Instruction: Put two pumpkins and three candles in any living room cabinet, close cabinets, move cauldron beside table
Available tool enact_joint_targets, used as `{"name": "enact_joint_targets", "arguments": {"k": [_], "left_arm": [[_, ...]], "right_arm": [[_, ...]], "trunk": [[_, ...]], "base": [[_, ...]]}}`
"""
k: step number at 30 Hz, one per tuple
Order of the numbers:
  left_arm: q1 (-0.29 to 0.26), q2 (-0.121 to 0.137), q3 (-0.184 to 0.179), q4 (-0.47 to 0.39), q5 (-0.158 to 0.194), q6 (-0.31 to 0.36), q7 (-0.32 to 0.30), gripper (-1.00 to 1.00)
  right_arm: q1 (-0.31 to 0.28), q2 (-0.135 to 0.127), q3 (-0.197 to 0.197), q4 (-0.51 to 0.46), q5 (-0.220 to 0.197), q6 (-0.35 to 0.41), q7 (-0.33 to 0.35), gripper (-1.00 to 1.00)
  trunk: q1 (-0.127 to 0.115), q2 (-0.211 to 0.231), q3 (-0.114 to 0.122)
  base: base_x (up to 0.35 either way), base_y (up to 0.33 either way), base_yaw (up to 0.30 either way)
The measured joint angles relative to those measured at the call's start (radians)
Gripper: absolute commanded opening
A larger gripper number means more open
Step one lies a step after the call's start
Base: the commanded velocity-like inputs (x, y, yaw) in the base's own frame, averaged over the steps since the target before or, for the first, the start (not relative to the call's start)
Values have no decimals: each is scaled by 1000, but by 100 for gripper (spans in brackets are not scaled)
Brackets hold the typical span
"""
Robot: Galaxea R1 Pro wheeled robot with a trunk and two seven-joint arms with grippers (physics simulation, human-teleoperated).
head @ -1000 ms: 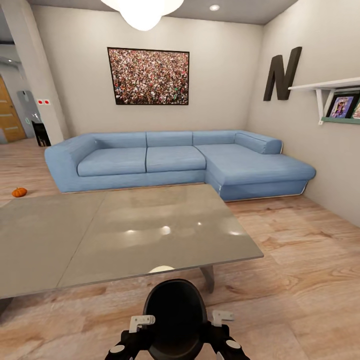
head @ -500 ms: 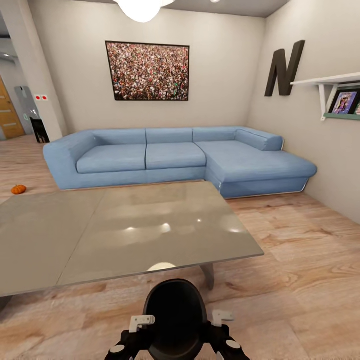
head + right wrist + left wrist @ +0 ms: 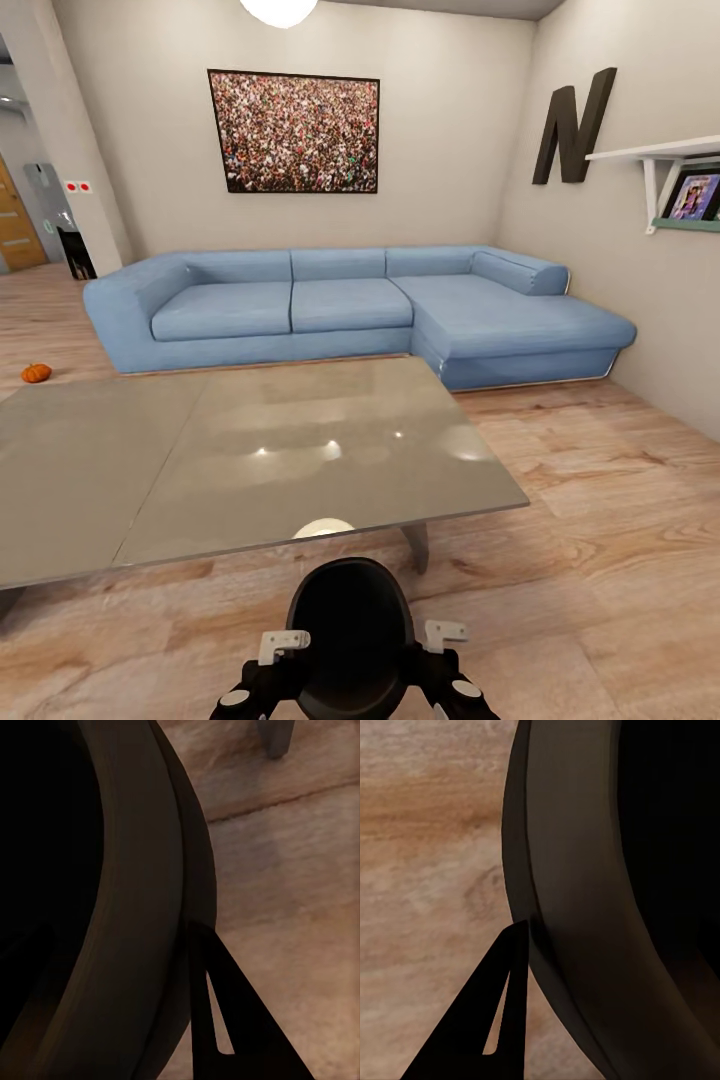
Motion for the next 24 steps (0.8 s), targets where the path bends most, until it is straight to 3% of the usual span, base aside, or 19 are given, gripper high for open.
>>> {"name": "enact_joint_targets", "arguments": {"k": [7,24], "left_arm": [[0,0,-2,-2,2,2,2,-100],[0,0,-3,-2,2,3,3,-100]], "right_arm": [[0,0,-1,-1,1,1,1,-100],[0,0,-1,0,0,2,2,-100]], "trunk": [[0,0,0],[0,0,0]], "base": [[79,0,170],[37,0,8]]}}
